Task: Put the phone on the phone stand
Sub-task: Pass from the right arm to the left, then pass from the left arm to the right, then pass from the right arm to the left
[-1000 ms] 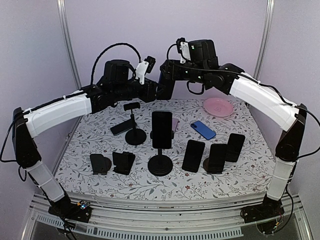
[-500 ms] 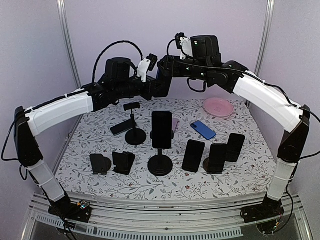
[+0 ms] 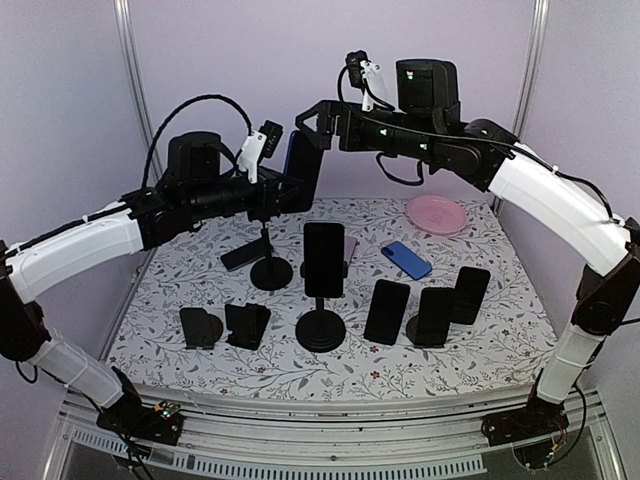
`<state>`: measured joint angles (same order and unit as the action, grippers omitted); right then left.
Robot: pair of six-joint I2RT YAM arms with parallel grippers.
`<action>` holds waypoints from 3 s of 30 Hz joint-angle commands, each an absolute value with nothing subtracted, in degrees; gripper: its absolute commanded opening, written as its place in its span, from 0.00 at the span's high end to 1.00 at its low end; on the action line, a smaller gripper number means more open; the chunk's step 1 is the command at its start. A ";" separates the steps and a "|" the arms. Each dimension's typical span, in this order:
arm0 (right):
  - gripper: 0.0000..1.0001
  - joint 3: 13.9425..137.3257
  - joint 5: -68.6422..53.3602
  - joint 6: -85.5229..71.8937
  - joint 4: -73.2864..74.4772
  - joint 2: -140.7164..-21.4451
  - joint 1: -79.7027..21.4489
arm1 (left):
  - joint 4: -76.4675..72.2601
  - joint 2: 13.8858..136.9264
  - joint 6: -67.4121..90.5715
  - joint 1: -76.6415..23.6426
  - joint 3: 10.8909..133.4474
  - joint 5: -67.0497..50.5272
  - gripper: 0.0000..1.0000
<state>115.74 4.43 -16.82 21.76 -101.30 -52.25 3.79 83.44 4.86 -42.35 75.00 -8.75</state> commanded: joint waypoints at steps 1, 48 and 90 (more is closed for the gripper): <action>0.01 112.25 0.29 -15.94 19.85 -97.23 -54.22 | -0.39 74.33 7.92 -41.80 70.28 -12.76 1.00; 0.59 83.58 -18.10 -24.25 -0.49 -88.46 -64.71 | -24.64 48.39 34.46 -42.60 32.00 -42.72 1.00; 0.98 83.10 -18.92 -22.19 -4.54 -91.61 -64.69 | -11.65 46.28 28.18 -34.33 40.23 -45.97 0.61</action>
